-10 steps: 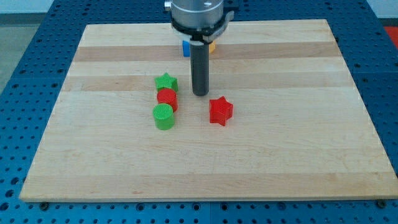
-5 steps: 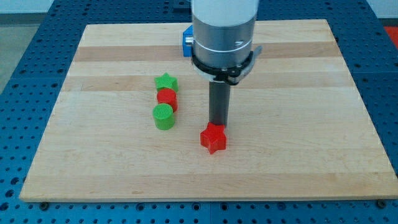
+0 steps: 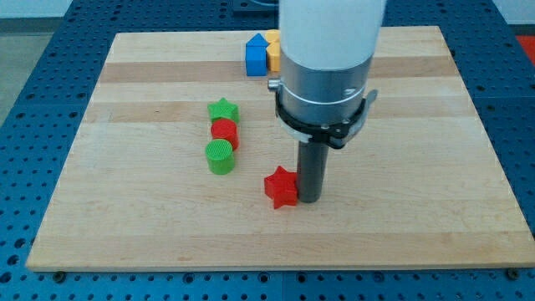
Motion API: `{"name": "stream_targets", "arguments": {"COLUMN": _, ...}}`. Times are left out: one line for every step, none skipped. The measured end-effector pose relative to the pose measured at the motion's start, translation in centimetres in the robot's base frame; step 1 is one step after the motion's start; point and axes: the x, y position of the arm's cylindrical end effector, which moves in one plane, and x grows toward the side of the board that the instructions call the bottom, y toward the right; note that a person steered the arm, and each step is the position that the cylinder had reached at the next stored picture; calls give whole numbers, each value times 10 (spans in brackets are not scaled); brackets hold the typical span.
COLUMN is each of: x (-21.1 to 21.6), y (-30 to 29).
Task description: Move the red star towards the green circle
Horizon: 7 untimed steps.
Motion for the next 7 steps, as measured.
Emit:
{"name": "stream_targets", "arguments": {"x": 0, "y": -19}}
{"name": "stream_targets", "arguments": {"x": 0, "y": -42}}
{"name": "stream_targets", "arguments": {"x": 0, "y": -64}}
{"name": "stream_targets", "arguments": {"x": 0, "y": -85}}
{"name": "stream_targets", "arguments": {"x": 0, "y": -89}}
{"name": "stream_targets", "arguments": {"x": 2, "y": -21}}
{"name": "stream_targets", "arguments": {"x": 2, "y": 17}}
